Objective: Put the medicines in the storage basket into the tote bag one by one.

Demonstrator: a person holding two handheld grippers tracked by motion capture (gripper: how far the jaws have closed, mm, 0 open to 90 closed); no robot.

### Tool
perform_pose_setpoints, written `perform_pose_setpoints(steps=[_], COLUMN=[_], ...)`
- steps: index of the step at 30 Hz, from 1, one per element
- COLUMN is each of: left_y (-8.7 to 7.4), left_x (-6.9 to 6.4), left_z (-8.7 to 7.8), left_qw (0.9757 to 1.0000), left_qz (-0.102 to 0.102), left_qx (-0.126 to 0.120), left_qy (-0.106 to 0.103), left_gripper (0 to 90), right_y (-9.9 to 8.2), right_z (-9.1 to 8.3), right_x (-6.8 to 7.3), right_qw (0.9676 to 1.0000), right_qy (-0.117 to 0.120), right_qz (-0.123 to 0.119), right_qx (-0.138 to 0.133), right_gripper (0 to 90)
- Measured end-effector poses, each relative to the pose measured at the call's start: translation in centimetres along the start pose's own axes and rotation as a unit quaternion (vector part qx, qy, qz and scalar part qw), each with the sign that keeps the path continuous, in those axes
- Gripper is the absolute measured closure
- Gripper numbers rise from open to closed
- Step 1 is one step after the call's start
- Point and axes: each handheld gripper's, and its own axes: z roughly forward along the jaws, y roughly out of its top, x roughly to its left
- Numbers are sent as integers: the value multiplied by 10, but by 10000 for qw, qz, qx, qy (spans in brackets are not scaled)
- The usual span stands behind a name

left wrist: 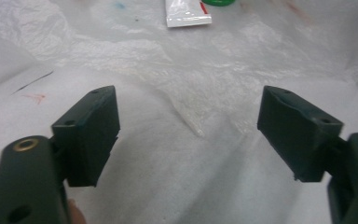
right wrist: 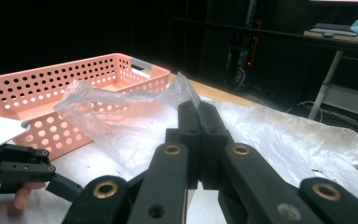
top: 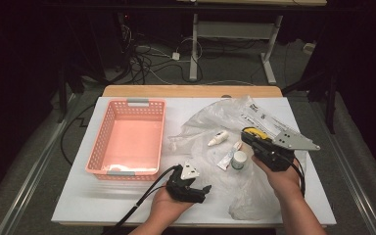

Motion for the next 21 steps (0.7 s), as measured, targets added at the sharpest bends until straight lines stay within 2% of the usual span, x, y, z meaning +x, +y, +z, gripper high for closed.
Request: perform_pose_setpoints(steps=[3, 6, 13, 15, 16, 17, 18, 21], left_y=[3, 5, 8, 10, 11, 13, 15, 21], left_x=[6, 9, 12, 13, 15, 17, 18, 25], left_z=[6, 6, 10, 11, 12, 13, 14, 20], left_qw=[9993, 9994, 9990, 9987, 9989, 9987, 9980, 9960], left_qz=[-248, -297, -391, -470, -445, -442, -510, -732], left_qx=[264, 183, 185, 179, 163, 170, 149, 73], left_qy=[-94, -54, -73, -57, -10, 171, 329, 508], left_gripper=[145, 144, 145, 145, 144, 144, 143, 143], right_y=[0, 1, 10, 12, 14, 15, 16, 17], right_z=[-3, -9, -34, -39, -42, -44, -45, -46], right_x=[-2, -5, -14, -15, -14, -14, -14, -13], right_qw=[10000, 9999, 9987, 9983, 9981, 9980, 9979, 9978], right_qy=[-25, -97, -328, -363, -372, -386, -386, -392], right_qz=[-5, 33, 99, 81, 75, 52, 58, 45], right_qx=[-11, -75, -387, -442, -478, -500, -520, -538], right_gripper=[900, 900, 900, 900, 900, 900, 900, 900])
